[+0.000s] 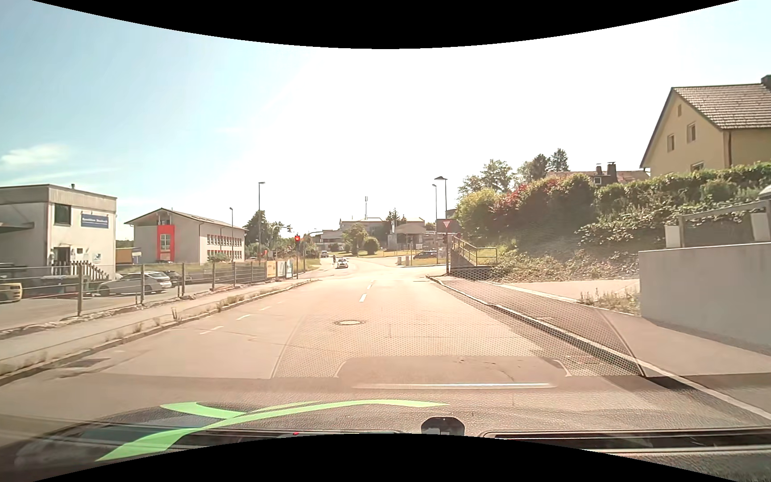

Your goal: Follow the waypoints while adhering to traffic rules and regulations

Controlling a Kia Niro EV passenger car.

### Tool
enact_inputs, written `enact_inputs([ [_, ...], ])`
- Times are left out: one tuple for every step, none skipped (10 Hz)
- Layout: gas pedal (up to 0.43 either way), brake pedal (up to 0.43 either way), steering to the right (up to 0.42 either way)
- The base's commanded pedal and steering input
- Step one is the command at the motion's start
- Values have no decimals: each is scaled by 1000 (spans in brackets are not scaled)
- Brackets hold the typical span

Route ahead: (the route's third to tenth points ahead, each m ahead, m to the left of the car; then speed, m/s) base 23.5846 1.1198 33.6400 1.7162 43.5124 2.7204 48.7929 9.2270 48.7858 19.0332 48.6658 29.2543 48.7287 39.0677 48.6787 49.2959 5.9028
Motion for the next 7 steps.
enact_inputs([
  [20, 0, 2],
  [0, 0, 0],
  [0, 0, -3],
  [0, 0, -5],
  [0, 0, -7],
  [0, 0, -10],
  [0, 0, -14],
])
